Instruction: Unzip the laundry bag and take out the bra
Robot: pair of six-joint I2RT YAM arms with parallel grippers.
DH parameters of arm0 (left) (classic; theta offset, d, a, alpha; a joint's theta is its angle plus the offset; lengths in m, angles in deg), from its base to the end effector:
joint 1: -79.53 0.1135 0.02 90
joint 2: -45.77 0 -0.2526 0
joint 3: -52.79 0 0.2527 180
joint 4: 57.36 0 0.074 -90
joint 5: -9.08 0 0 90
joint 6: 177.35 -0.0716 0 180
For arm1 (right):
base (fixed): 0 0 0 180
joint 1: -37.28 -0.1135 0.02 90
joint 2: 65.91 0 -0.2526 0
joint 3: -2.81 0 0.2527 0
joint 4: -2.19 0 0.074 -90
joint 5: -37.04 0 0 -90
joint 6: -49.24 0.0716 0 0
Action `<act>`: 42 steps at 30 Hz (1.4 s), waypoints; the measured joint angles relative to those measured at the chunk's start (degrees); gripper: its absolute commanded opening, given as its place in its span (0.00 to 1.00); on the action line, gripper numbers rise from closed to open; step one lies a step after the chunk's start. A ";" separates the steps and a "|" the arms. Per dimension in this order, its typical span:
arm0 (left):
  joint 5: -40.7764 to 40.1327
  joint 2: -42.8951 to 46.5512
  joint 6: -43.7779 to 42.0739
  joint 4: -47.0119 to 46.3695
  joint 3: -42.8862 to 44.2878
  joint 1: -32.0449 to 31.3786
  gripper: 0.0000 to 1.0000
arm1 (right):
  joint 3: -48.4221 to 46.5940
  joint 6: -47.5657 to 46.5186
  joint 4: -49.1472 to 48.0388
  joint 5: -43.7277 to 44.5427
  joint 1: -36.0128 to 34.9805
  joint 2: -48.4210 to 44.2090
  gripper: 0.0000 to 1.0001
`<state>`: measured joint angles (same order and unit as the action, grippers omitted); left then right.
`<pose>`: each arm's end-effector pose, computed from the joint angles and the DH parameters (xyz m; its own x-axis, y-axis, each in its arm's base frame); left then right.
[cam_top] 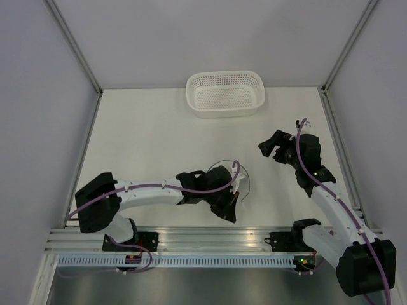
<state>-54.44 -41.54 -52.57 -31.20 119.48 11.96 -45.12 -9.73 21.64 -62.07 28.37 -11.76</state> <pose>0.0999 -0.3257 0.1762 -0.7668 0.5194 -0.3771 0.6166 0.4329 -0.6575 0.2489 0.0505 0.2282 -0.5182 0.4340 -0.7370 -0.0312 0.8515 0.5234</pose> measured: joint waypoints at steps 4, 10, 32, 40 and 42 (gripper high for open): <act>-10.62 -1.20 -1.20 5.57 2.47 -0.02 0.02 | 0.00 0.00 0.00 0.00 0.00 0.15 0.91; -25.24 -0.90 -1.51 10.75 4.07 0.02 0.02 | 0.55 0.00 -0.17 -0.74 0.00 0.24 0.92; -46.93 4.55 -7.76 6.32 0.85 10.43 0.02 | 3.58 -0.39 -3.89 -9.33 -0.26 2.10 0.93; -45.57 4.55 -10.99 -3.48 -0.68 14.34 0.02 | 4.79 -0.33 -5.31 -10.49 -0.26 2.05 0.93; -45.13 4.52 -11.32 -4.46 -0.83 16.26 0.02 | 5.14 -0.26 -5.40 -10.80 -0.26 2.05 0.94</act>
<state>-99.57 -37.02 -63.89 -35.66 118.64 28.22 -39.98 -10.00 16.24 -72.87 28.11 -9.70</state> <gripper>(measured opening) 0.023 0.935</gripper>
